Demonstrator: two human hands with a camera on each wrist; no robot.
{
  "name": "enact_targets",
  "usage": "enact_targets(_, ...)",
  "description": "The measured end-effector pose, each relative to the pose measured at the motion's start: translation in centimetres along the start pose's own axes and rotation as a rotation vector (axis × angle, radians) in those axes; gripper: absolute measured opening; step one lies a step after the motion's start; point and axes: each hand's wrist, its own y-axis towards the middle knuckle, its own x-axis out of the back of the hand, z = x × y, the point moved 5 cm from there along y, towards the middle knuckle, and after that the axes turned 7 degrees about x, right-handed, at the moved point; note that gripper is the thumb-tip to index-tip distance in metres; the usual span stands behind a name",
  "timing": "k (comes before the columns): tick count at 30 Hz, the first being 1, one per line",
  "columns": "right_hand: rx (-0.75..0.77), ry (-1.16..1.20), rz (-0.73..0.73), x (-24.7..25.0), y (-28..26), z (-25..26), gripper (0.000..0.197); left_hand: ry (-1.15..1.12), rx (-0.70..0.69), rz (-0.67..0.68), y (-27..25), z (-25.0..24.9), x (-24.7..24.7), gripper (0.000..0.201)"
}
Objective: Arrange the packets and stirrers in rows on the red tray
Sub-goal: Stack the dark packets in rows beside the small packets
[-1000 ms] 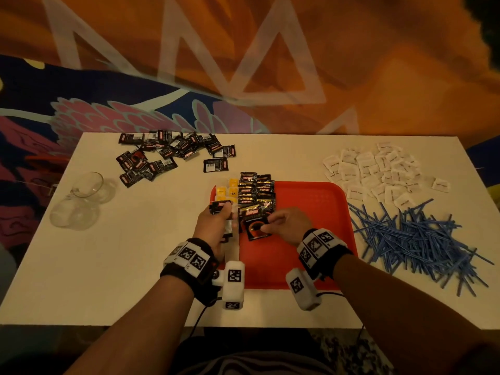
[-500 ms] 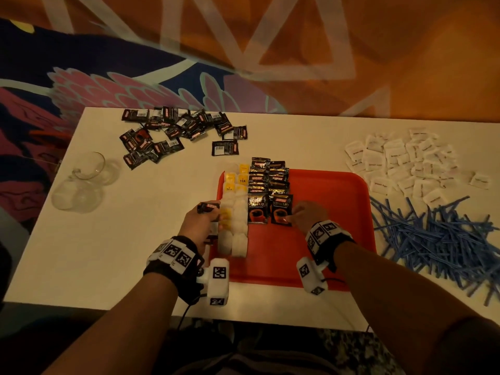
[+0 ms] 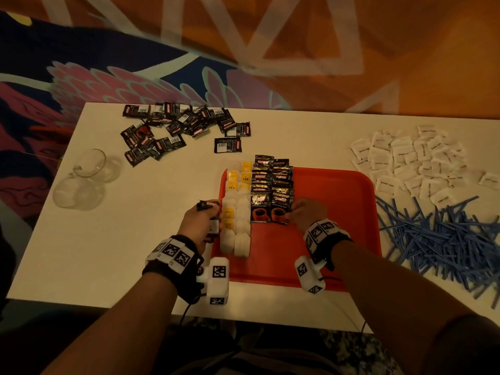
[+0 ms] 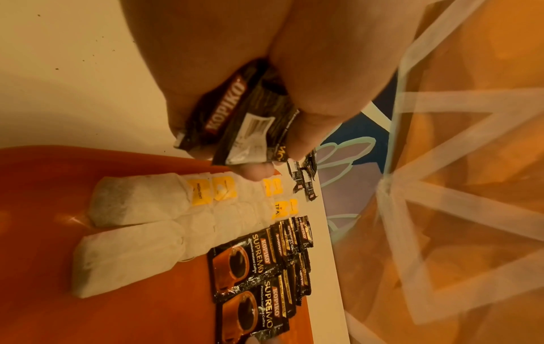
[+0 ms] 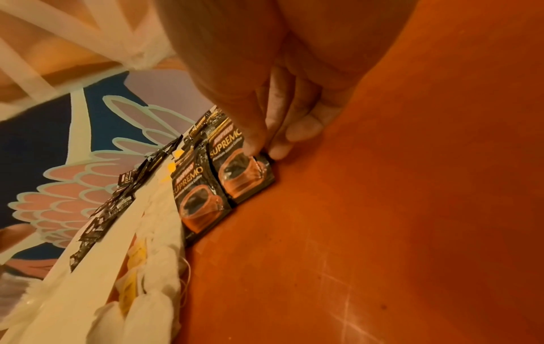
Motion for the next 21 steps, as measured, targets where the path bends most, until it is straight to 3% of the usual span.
enact_targets(5,0.079,-0.019,-0.103,0.8,-0.5,0.1,0.023,-0.003,0.015,-0.001,0.0,0.4,-0.2,0.015)
enact_targets(11,0.093,0.052,-0.119,1.5,-1.8,-0.2,0.032,-0.043,0.027,0.019,-0.7,0.9,-0.6,0.017)
enact_targets(15,0.134,0.104,-0.165,2.4,-3.7,0.6,0.026,-0.083,0.041,0.067,-1.9,0.6,-1.6,0.022)
enact_targets(19,0.237,0.227,-0.094,3.3,-6.4,3.4,0.019,0.026,-0.04,0.052,-3.0,-0.1,-2.4,0.014)
enact_targets(21,0.299,0.293,-0.034,3.9,-7.9,5.4,0.016,0.039,-0.069,0.07,-3.9,-0.6,-3.0,0.022)
